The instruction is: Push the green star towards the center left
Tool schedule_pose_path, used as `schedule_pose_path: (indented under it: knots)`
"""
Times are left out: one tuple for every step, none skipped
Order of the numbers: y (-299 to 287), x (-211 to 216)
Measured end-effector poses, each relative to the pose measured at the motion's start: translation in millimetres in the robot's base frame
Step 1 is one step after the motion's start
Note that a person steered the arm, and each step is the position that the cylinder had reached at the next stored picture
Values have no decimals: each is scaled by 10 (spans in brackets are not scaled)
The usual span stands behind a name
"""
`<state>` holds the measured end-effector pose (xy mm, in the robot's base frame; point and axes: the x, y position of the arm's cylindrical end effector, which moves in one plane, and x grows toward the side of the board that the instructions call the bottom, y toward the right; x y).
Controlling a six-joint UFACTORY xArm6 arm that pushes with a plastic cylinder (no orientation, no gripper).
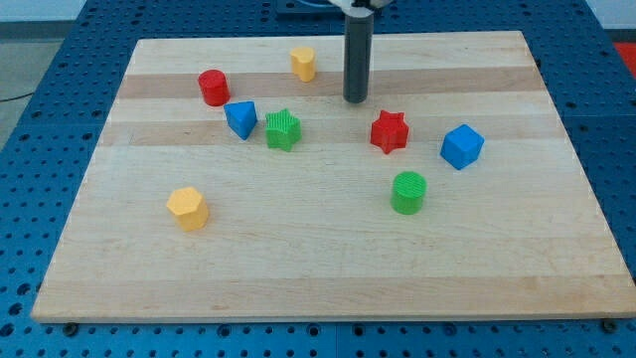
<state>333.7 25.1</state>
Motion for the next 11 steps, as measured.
schedule_pose_path:
  knots:
    - [-41,329]
    - [-240,426]
    - [-465,426]
    - [-635,447]
    - [-756,448]
    - [-771,577]
    - [-785,753]
    - [-814,853]
    - [-1036,883]
    - [-1343,883]
    - [-1460,956]
